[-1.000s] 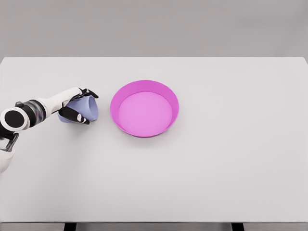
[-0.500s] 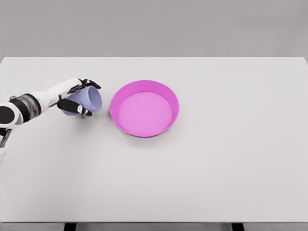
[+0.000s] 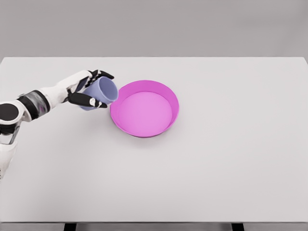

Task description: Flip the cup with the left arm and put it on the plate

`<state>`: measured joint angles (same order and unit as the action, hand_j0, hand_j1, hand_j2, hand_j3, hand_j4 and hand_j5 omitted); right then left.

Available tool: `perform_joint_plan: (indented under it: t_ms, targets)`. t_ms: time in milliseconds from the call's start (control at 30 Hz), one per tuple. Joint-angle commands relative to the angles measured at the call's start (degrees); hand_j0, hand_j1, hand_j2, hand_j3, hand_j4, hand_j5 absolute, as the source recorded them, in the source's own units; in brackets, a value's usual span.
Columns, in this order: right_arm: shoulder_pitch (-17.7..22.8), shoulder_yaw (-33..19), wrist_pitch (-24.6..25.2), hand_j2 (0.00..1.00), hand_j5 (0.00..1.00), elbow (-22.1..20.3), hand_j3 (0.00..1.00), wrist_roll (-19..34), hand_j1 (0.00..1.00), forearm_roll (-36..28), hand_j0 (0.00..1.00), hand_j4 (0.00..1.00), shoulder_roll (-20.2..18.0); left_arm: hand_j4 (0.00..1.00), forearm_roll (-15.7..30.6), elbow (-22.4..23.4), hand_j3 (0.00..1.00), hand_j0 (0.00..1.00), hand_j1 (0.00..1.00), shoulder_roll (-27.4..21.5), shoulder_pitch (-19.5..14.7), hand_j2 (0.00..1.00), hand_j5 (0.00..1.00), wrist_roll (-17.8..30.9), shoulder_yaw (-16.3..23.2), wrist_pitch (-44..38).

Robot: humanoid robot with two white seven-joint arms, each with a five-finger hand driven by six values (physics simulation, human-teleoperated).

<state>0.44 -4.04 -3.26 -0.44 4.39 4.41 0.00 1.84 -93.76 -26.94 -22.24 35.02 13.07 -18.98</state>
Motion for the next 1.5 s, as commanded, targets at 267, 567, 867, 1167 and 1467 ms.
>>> perform_joint_plan:
  t_ms: [267,567,867,1167,1467]
  targets:
    - [0.0,0.0,0.0,1.00,1.00,0.0,1.00,0.0,1.00,0.0,1.00,1.00,0.0,0.73,1.7,-0.1,0.73,0.73,0.73,7.2,-0.1,0.73,0.73,0.0,-2.0,0.7]
    - [0.0,0.0,0.0,1.00,1.00,0.0,1.00,0.0,1.00,0.1,1.00,1.00,0.0,0.73,1.6,0.2,0.73,0.73,0.73,14.9,0.4,0.73,0.73,0.0,-3.5,0.8]
    - [0.0,0.0,-0.1,1.00,1.00,0.0,1.00,0.0,1.00,0.0,1.00,1.00,0.0,0.74,1.1,2.9,0.74,0.74,0.74,20.7,0.5,0.74,0.74,0.0,-3.7,1.0]
    - [0.0,0.0,0.0,1.00,1.00,0.0,1.00,0.0,1.00,0.0,1.00,1.00,0.0,0.74,1.5,9.6,0.74,0.74,0.74,23.5,0.6,0.74,0.74,0.0,-3.7,3.9]
    - [0.0,0.0,0.0,1.00,1.00,0.0,1.00,0.0,1.00,0.0,1.00,1.00,0.0,0.73,1.4,17.4,0.73,0.73,0.73,26.9,-0.6,0.73,0.73,0.0,-4.1,9.6]
